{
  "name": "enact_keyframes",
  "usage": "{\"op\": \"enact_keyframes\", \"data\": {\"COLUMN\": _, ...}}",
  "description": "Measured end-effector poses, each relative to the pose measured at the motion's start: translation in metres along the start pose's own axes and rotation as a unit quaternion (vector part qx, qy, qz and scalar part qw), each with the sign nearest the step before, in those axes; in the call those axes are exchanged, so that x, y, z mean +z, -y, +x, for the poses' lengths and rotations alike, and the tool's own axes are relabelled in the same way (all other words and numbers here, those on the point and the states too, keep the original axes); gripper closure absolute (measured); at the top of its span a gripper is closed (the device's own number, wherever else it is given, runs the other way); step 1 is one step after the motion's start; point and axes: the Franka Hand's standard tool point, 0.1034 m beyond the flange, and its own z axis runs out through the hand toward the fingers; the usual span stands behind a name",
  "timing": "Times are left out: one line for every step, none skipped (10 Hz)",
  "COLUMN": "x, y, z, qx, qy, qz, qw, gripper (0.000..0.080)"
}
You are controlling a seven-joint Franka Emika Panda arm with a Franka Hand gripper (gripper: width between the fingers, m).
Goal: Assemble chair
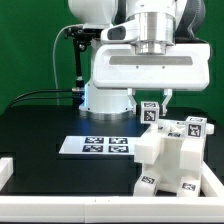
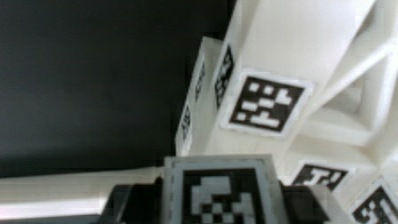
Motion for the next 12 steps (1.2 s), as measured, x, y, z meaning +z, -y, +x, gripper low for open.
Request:
{"op": "enact_keyframes", "data": {"x": 0.002, "y": 0.004, "z": 0.002, "qx": -0.003, "qy": -0.001, "qz": 0.0, "qw": 1.0, "gripper": 0.0519}}
{"op": "enact_keyframes", "data": {"x": 0.004, "y": 0.006, "z": 0.0, "qx": -0.001, "qy": 0.001, "qz": 0.0, "qw": 1.0, "gripper": 0.0519}}
{"op": "enact_keyframes", "data": {"x": 0.006, "y": 0.009, "z": -0.001, "qx": -0.003, "qy": 0.0, "qz": 0.001, "qw": 1.0, "gripper": 0.0519}}
{"op": "enact_keyframes", "data": {"x": 0.007, "y": 0.008, "z": -0.003, "qx": -0.006, "qy": 0.001, "qz": 0.0, "qw": 1.0, "gripper": 0.0519}}
{"op": "enact_keyframes", "data": {"x": 0.009, "y": 0.007, "z": -0.004, "qx": -0.008, "qy": 0.0, "qz": -0.001, "qw": 1.0, "gripper": 0.0519}}
{"op": "enact_keyframes", "data": {"x": 0.011, "y": 0.006, "z": -0.006, "qx": -0.009, "qy": -0.001, "qz": -0.002, "qw": 1.0, "gripper": 0.0519}}
{"op": "enact_keyframes", "data": {"x": 0.011, "y": 0.006, "z": -0.007, "qx": -0.011, "qy": -0.005, "qz": -0.003, "qw": 1.0, "gripper": 0.0519}}
{"op": "enact_keyframes", "data": {"x": 0.012, "y": 0.005, "z": -0.006, "qx": -0.016, "qy": -0.008, "qz": -0.003, "qw": 1.0, "gripper": 0.0519}}
{"op": "enact_keyframes", "data": {"x": 0.013, "y": 0.005, "z": -0.005, "qx": -0.02, "qy": -0.011, "qz": -0.004, "qw": 1.0, "gripper": 0.0519}}
{"op": "enact_keyframes", "data": {"x": 0.014, "y": 0.004, "z": -0.003, "qx": -0.026, "qy": -0.019, "qz": -0.005, "qw": 0.999, "gripper": 0.0519}}
{"op": "enact_keyframes", "data": {"x": 0.015, "y": 0.005, "z": -0.002, "qx": -0.027, "qy": -0.024, "qz": -0.005, "qw": 0.999, "gripper": 0.0519}}
{"op": "enact_keyframes", "data": {"x": 0.015, "y": 0.005, "z": -0.002, "qx": -0.028, "qy": -0.024, "qz": -0.005, "qw": 0.999, "gripper": 0.0519}}
